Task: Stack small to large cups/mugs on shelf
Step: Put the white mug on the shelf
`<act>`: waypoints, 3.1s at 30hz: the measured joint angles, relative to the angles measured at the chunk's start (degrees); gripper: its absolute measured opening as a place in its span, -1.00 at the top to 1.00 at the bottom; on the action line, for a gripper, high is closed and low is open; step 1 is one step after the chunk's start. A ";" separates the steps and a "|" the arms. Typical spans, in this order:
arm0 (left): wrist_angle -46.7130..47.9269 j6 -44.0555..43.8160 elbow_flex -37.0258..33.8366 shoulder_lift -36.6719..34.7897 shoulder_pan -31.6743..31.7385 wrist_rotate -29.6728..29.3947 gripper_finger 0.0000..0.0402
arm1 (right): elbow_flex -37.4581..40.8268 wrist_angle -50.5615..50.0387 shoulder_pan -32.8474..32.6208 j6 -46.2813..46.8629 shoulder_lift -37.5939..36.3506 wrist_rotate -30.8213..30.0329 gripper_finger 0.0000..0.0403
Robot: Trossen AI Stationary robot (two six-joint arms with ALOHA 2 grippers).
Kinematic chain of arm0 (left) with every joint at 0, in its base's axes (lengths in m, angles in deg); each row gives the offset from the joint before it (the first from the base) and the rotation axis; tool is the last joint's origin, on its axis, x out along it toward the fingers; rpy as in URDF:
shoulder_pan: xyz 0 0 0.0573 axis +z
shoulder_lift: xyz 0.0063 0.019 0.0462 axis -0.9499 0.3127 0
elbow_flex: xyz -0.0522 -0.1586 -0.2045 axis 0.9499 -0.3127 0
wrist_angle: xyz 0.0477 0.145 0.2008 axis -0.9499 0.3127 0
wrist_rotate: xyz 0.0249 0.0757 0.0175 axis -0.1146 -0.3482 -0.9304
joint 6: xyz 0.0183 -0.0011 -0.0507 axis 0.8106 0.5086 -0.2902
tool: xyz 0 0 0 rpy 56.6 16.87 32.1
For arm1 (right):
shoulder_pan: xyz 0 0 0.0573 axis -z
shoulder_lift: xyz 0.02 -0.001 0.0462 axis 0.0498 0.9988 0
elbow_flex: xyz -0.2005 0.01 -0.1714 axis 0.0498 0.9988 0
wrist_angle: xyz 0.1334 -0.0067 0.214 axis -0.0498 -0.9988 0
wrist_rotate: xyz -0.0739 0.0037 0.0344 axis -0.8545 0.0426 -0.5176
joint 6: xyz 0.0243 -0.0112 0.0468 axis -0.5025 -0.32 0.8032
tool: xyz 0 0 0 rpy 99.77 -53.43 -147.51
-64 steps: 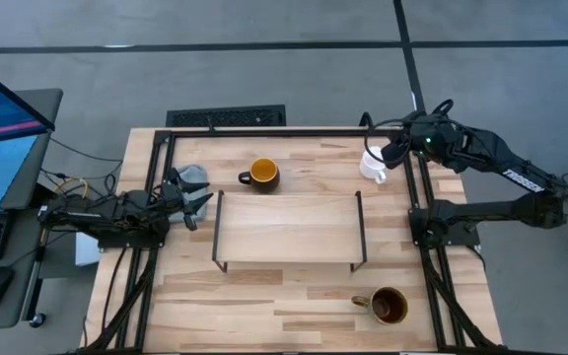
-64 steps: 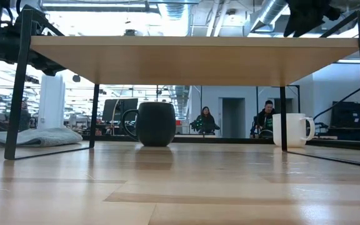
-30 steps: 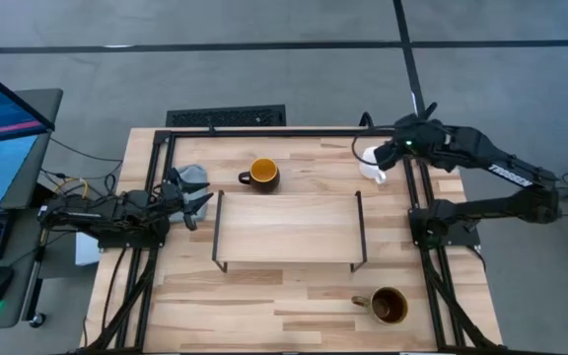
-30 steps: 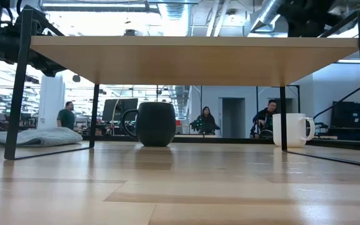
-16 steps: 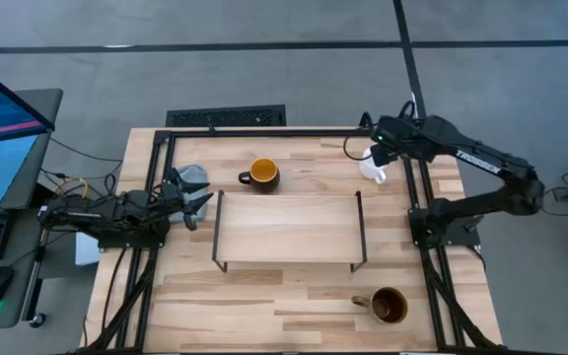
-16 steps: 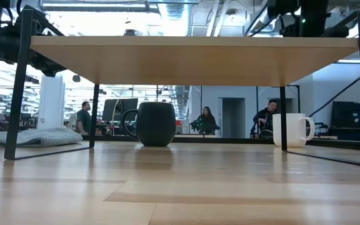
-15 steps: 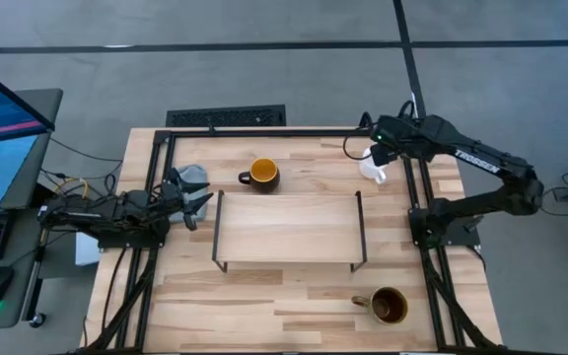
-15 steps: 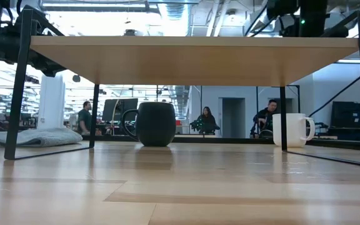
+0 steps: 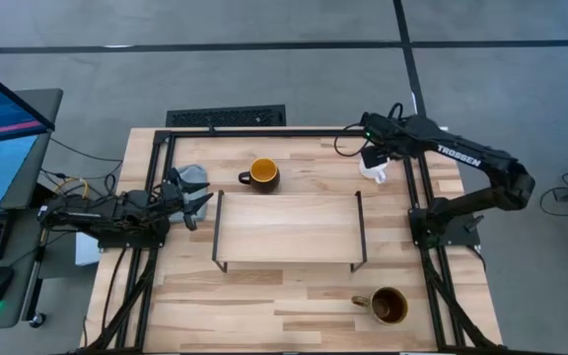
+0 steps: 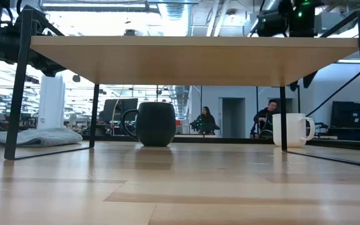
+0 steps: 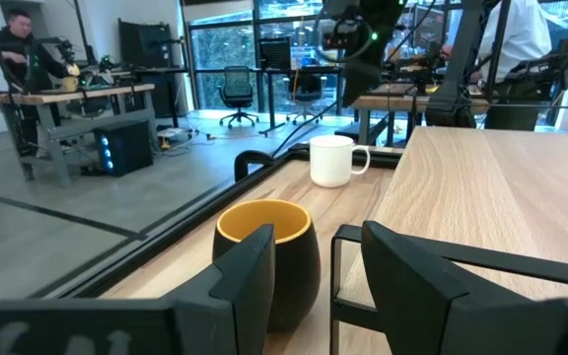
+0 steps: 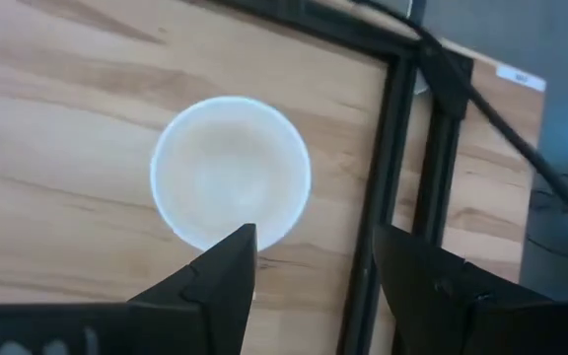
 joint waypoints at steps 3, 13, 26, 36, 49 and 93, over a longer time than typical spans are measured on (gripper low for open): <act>0.00 -0.04 0.00 0.01 0.01 0.01 0.27 | 2.78 1.77 1.39 0.14 -0.02 -0.02 -0.13; 0.02 -0.04 0.00 -0.01 -0.01 0.01 0.27 | 10.39 8.22 4.80 -0.51 -0.04 3.16 -0.13; 0.02 -0.04 0.00 -0.01 0.01 0.01 0.27 | 11.66 16.96 6.77 0.82 0.26 4.16 -0.13; 0.02 -0.04 0.00 0.00 0.01 0.01 0.27 | 11.66 16.79 6.73 0.84 7.38 3.70 -0.13; 0.02 -0.04 0.00 0.01 0.00 0.01 0.27 | 11.64 18.56 6.73 -1.12 11.22 3.50 0.37; 0.02 0.25 0.00 0.01 0.01 -0.01 0.27 | -2.59 2.77 1.79 -2.35 -0.13 4.21 0.94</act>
